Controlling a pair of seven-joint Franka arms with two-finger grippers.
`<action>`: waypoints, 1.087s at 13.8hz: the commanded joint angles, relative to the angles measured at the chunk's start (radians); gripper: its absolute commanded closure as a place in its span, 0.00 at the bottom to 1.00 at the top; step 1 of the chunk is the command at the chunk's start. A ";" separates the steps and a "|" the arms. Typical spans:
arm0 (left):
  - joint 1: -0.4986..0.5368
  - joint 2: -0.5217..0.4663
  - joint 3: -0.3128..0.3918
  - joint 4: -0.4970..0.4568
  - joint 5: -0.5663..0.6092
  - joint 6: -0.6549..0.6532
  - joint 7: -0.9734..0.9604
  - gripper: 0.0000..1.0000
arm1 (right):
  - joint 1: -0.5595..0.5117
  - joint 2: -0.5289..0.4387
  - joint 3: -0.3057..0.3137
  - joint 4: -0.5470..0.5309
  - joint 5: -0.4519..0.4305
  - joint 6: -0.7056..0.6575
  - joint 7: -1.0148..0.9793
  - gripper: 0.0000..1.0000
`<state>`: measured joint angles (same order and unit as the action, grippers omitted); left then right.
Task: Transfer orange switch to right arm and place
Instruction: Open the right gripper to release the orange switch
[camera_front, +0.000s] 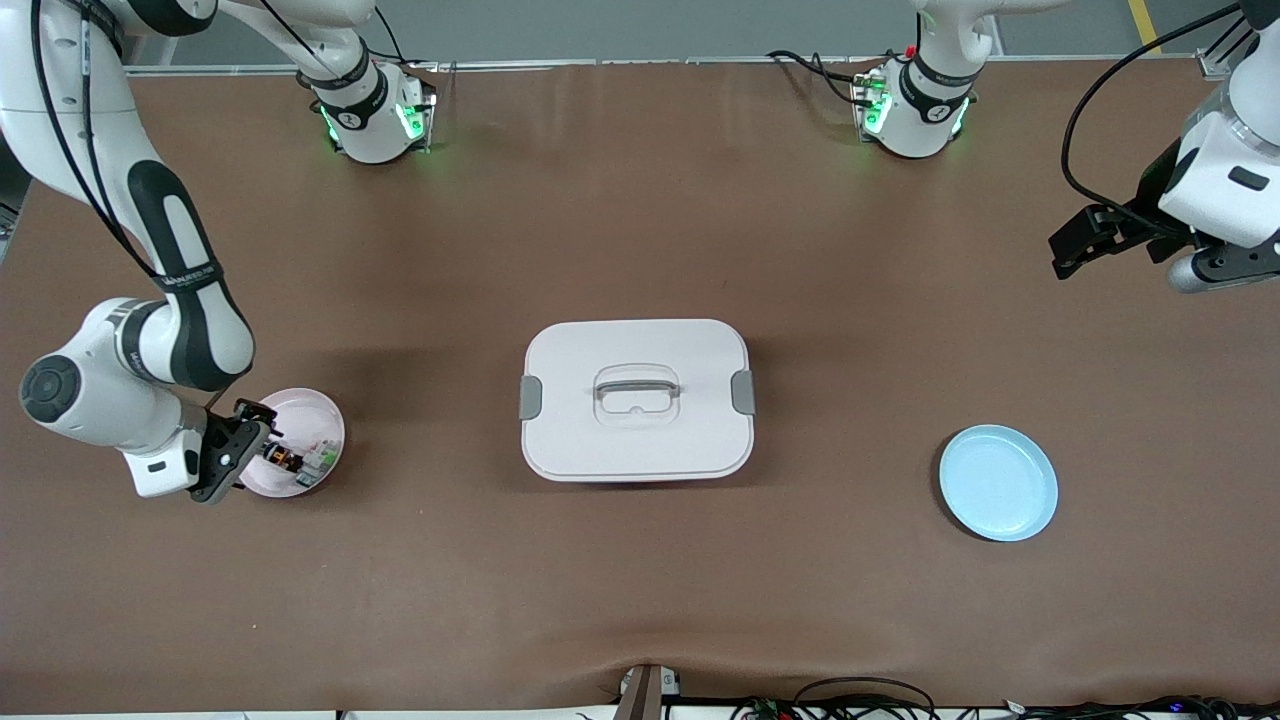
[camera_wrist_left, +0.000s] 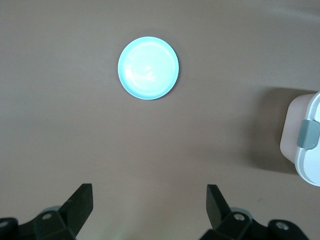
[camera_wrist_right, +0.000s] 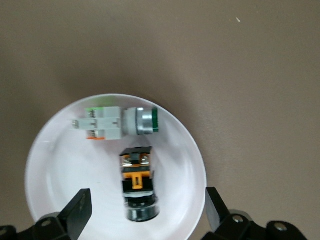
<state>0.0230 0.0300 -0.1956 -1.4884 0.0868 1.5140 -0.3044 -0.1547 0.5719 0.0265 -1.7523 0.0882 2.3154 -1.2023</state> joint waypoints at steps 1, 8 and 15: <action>0.000 -0.022 0.002 -0.016 -0.015 0.006 0.018 0.00 | 0.003 -0.085 0.003 -0.016 0.028 -0.117 0.132 0.00; 0.000 -0.024 0.002 -0.016 -0.013 0.006 0.018 0.00 | 0.059 -0.321 0.001 -0.073 0.028 -0.387 0.617 0.00; 0.002 -0.022 0.002 -0.016 -0.013 0.006 0.016 0.00 | 0.070 -0.576 -0.004 -0.177 0.015 -0.549 0.950 0.00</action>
<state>0.0230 0.0295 -0.1955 -1.4897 0.0867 1.5140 -0.3044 -0.0769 0.0848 0.0262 -1.8833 0.1066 1.8059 -0.3264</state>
